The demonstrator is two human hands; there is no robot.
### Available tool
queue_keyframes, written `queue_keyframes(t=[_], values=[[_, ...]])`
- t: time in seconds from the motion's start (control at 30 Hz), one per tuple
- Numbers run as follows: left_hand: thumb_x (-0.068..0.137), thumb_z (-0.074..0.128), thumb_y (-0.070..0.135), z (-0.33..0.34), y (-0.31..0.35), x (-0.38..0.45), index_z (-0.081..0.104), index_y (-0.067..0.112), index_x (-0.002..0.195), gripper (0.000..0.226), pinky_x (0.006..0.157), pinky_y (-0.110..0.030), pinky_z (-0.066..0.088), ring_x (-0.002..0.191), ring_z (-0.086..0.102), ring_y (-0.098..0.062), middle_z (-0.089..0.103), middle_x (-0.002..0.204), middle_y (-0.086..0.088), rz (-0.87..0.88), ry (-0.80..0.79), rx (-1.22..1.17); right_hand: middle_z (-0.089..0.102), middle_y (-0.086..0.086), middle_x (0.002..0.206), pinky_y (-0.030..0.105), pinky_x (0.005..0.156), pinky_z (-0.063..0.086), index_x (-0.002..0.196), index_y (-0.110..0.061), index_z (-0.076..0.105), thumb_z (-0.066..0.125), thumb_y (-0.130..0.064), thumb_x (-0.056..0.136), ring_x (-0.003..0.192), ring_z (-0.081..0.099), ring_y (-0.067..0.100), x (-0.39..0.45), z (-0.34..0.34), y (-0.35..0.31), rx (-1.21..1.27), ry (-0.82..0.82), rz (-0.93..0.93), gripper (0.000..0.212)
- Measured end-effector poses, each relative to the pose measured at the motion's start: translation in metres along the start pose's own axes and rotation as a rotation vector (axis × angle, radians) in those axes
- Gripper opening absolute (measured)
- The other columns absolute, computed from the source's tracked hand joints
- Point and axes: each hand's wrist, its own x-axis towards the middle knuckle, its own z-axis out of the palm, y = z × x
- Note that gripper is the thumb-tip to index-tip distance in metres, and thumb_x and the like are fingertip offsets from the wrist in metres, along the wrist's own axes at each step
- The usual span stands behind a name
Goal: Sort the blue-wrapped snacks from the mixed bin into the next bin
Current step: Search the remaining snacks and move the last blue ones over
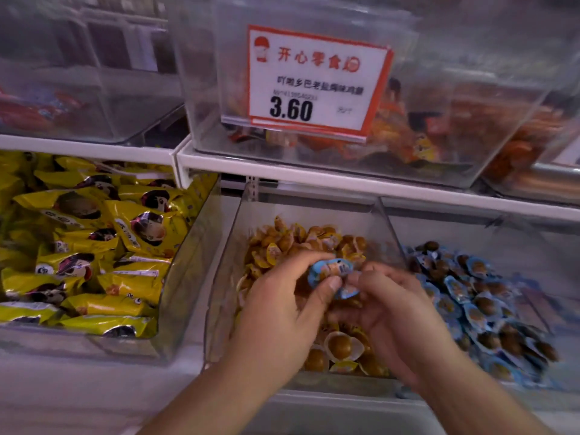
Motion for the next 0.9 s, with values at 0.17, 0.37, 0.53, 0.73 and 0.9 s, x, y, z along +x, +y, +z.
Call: queue_keyframes(t=[0.17,0.37,0.53,0.73,0.9], values=[[0.098,0.054,0.047,0.028,0.001,0.007,0.065,0.039,0.124,0.029,0.099,-0.014,0.042,0.117,0.055,0.009,0.063,0.122,0.028,0.005,0.020,0.032,0.071,0.011,0.092,0.036,0.054,0.053,0.101,-0.005,0.060,0.079,-0.029,0.080,0.075,0.067,0.025,-0.002,0.002,0.005,0.099,0.157,-0.015,0.037],[0.102,0.040,0.049,0.054,0.014,0.013,0.048,0.038,0.143,0.043,0.108,-0.008,0.027,0.137,0.039,0.004,0.043,0.146,0.026,0.206,-0.161,0.083,0.068,0.004,0.065,0.030,0.046,0.045,0.111,-0.037,0.064,0.068,-0.036,0.093,0.048,0.055,0.016,-0.010,-0.028,-0.014,-0.294,0.243,-0.111,0.018],[0.097,0.028,0.069,0.061,0.006,0.014,0.019,0.047,0.153,0.061,0.113,-0.011,0.020,0.143,0.020,0.012,0.021,0.155,0.033,0.205,-0.374,0.197,0.063,-0.004,0.058,0.025,0.041,0.040,0.094,-0.035,0.071,0.061,-0.045,0.085,0.044,0.052,0.013,-0.014,-0.059,-0.033,-0.356,0.308,-0.242,0.017],[0.074,0.023,0.090,0.070,-0.008,0.026,0.026,0.051,0.149,0.085,0.119,-0.028,0.017,0.144,0.006,0.005,0.010,0.156,0.032,0.149,-0.780,0.663,0.066,-0.007,0.076,0.040,0.059,0.051,0.101,-0.029,0.069,0.055,-0.024,0.098,0.062,0.060,0.016,-0.006,-0.137,-0.033,-0.769,0.449,-0.109,0.015],[0.054,0.047,0.094,0.083,-0.012,0.026,0.022,0.048,0.144,0.103,0.117,-0.040,0.027,0.146,0.010,-0.004,0.013,0.152,0.026,0.111,-0.789,0.694,0.062,-0.009,0.123,0.022,0.087,0.043,0.124,-0.027,0.065,0.055,-0.029,0.099,0.110,0.057,0.006,-0.015,-0.147,-0.028,-1.107,0.534,-0.278,0.027]])
